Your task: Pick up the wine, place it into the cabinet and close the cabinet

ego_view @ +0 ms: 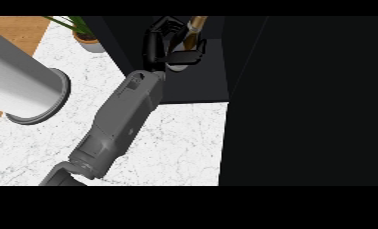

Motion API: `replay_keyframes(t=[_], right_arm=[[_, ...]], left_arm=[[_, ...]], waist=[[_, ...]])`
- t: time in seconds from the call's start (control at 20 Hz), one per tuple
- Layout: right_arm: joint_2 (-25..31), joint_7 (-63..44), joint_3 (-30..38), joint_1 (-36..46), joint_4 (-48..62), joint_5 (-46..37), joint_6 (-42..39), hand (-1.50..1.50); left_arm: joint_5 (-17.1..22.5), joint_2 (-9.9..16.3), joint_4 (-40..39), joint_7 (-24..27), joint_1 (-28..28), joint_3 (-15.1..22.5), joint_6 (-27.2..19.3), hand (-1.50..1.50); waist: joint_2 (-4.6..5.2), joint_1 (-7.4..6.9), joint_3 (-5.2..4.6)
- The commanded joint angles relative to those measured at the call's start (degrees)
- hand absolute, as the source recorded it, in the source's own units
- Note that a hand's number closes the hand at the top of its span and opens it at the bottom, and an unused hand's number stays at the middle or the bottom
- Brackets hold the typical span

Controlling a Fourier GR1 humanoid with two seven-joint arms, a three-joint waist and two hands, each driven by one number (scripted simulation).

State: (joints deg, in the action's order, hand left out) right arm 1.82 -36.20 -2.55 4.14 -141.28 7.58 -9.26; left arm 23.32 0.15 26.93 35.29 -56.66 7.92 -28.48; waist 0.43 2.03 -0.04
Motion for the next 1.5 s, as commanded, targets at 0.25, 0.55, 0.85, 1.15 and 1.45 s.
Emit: replay_keyframes(t=[0.25, 0.55, 0.85, 1.15, 1.45], right_arm=[[0.13, -1.24, -0.09, -5.55, -8.0, 5.38, -1.58, -1.5], [-0.46, -0.69, -1.1, -1.8, -4.61, 3.84, -0.99, -1.5], [-0.33, 1.96, -0.16, -2.32, -1.96, 4.49, -2.33, -1.5], [-1.33, 0.34, -3.45, -4.1, -4.54, 1.88, -1.26, -1.5], [-1.6, 2.72, -2.51, -2.76, -2.49, 2.34, -1.29, -1.5]], left_arm=[[1.23, 0.94, -9.69, 4.63, -5.21, -4.4, 2.16, 1.5], [5.41, 0.43, -11.58, 4.48, -5.33, -10.08, 3.81, 1.5], [6.7, 1.19, -14.56, 5.07, -8.15, -12.03, 6.6, 1.5], [5.83, 1.7, -16.72, 6.75, -7.03, -12.15, 7.61, 1.5], [3.95, 1.77, -19.75, 8.56, -7.53, -11.54, 4.4, -1.5]], waist=[[0.33, 1.19, 0.02], [0.41, 0.71, -0.02], [0.76, 1.51, 0.03], [0.5, 1.08, 0.0], [0.95, 1.79, 0.02]])
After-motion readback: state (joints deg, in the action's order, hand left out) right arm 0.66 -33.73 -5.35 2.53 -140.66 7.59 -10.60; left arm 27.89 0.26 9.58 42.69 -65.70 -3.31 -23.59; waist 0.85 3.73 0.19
